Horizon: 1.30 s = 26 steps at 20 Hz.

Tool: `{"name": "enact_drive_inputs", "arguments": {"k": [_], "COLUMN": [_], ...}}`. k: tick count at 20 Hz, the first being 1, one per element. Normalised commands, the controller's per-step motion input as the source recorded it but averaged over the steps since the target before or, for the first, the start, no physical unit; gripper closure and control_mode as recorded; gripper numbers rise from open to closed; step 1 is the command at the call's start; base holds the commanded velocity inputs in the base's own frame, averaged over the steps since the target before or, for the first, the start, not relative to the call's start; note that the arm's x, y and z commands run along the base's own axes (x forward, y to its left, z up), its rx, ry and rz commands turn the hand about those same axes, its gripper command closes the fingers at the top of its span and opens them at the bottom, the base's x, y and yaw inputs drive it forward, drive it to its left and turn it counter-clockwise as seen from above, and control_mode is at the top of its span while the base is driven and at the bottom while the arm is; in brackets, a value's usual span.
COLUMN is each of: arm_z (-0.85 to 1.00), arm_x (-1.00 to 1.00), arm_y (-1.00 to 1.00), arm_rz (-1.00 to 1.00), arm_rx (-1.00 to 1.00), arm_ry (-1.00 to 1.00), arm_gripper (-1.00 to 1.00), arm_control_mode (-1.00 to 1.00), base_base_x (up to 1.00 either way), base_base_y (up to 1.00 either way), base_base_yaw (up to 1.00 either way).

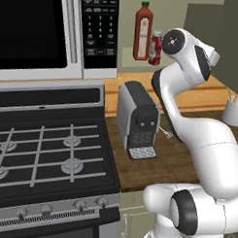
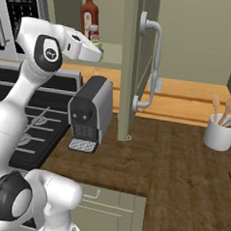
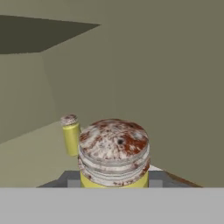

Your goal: Put the shaker and condiment bottle from the counter next to their counterparts in the cabinet.

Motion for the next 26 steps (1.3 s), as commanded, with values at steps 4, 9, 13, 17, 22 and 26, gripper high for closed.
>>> {"name": "enact_drive_inputs", "arguments": {"k": [4, 9, 13, 17, 22, 26], "arm_z": [0.0, 0.0, -0.02, -0.22, -0.26, -0.17], "arm_x": [0.25, 0.24, 0.2, 0.01, 0.02, 0.11], "arm_y": [-0.1, -0.17, -0.17, -0.04, 0.0, 0.0], "arm_rz": [0.08, 0.09, 0.11, 0.09, 0.09, 0.1], "arm_rx": [-0.04, -0.01, -0.04, -0.06, -0.07, -0.04], "arm_ry": [0.11, 0.05, 0.0, 0.0, 0.0, 0.0], "arm_gripper": [1.0, 1.0, 1.0, 1.0, 1.0, 1.0], "arm_control_mode": [-1.0, -1.0, -1.0, -1.0, -1.0, -1.0], "base_base_x": [0.0, 0.0, 0.0, 0.0, 0.0, 0.0], "base_base_y": [0.0, 0.0, 0.0, 0.0, 0.0, 0.0], "base_base_yaw": [0.0, 0.0, 0.0, 0.0, 0.0, 0.0]}}
